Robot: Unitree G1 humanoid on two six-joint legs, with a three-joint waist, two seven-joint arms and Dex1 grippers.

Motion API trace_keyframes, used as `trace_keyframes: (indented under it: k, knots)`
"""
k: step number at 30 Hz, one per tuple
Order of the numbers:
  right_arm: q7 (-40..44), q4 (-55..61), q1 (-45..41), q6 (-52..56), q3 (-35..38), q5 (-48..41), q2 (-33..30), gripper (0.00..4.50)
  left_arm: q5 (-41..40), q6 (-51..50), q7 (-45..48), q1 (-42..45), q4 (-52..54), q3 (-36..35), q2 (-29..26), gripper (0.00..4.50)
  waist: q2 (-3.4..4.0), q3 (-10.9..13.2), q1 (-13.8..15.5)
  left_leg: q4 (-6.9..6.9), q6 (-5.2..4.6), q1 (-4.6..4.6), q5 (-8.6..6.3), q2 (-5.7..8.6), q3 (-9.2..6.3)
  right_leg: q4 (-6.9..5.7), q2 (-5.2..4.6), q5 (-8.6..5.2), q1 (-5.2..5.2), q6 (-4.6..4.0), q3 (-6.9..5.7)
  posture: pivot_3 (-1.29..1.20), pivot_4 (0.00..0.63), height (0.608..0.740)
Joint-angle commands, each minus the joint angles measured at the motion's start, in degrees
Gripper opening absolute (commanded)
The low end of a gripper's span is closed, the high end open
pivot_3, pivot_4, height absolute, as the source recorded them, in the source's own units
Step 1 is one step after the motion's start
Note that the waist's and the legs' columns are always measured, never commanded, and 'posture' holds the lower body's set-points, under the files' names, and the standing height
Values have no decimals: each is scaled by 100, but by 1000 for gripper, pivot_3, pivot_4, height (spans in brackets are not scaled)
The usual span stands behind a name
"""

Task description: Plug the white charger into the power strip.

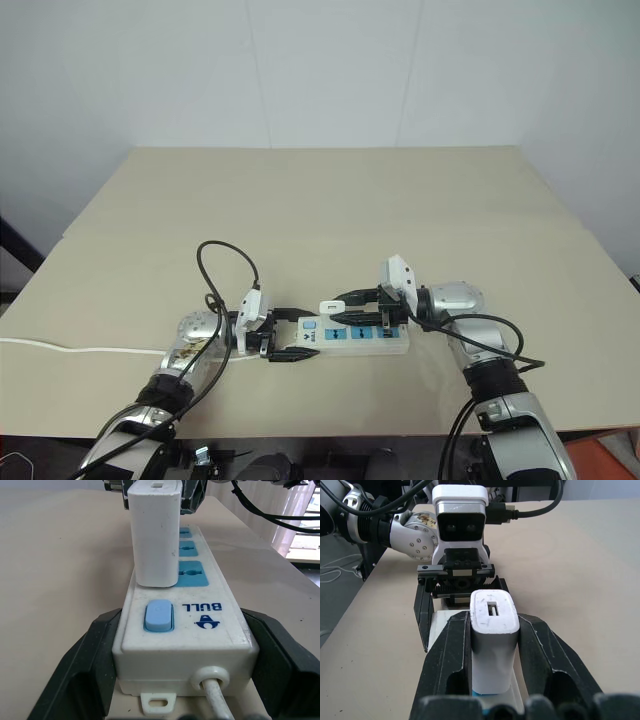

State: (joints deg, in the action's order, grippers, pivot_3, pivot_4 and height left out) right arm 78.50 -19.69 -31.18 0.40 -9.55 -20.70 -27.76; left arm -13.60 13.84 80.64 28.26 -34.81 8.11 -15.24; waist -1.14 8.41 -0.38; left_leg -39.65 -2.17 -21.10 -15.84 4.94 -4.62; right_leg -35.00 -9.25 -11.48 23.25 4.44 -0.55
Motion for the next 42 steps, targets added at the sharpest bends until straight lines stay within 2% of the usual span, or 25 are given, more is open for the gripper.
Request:
trace_keyframes:
  k: [1, 7, 15, 23, 29, 33, 41, 42]
  knots:
    - [-272, -278, 104, 38, -218, 583, -106, 1108, -28, 19, 61, -14, 91, 97, 71, 3268, 0, 0, -4, 0, 0, 0, 0, 0, 0, 0, 0, 0, -1, 0, 0, 0, 150, 740]
    - [-34, -217, 243, -501, -116, 422, -74, 1108, -27, 17, 69, -19, 93, 106, 71, 3268, 0, 0, -19, 1, 0, 0, 0, 1, 0, 1, 0, -1, -1, 2, 0, 0, 150, 740]
    - [-277, -560, 129, -245, -244, 598, -77, 1108, -23, 18, 45, -39, 110, 110, 80, 3268, 0, 0, -26, 1, -1, 3, 0, 0, 0, 1, 0, -1, -4, 1, 0, 0, 150, 740]
    - [-154, -527, 260, -1017, -219, 557, 6, 1108, -21, 13, 32, -79, 140, 114, 73, 3268, 0, 0, -27, 1, 0, 6, -1, -1, -1, 1, 0, -1, -7, 2, 0, 0, 150, 740]
    - [-286, -506, 132, -308, -318, 585, -86, 1108, -26, 1, 39, -87, 148, 116, 77, 3268, 0, -1, -28, 1, 0, 7, -1, -2, -1, 0, 0, -1, -7, 2, 0, 0, 150, 740]
    - [-289, -506, 104, -200, -316, 604, -91, 1108, -24, 1, 39, -84, 140, 116, 80, 3268, 0, -1, -29, 1, 0, 9, -1, -3, -1, 1, 1, -1, -8, 2, 0, 0, 150, 740]
    - [-394, -583, 172, -702, -246, 677, -25, 1108, -8, 19, 36, -86, 116, 120, 75, 3268, 0, -1, -29, 1, 0, 10, -1, -3, -1, 1, 0, -2, -9, 3, 0, 0, 150, 740]
    - [-465, -587, 171, -719, -242, 710, -21, 1458, -7, 19, 35, -87, 115, 120, 75, 3268, 1, -1, -30, 1, -1, 10, -1, -3, -1, 1, 1, -2, -9, 3, 0, 0, 150, 740]
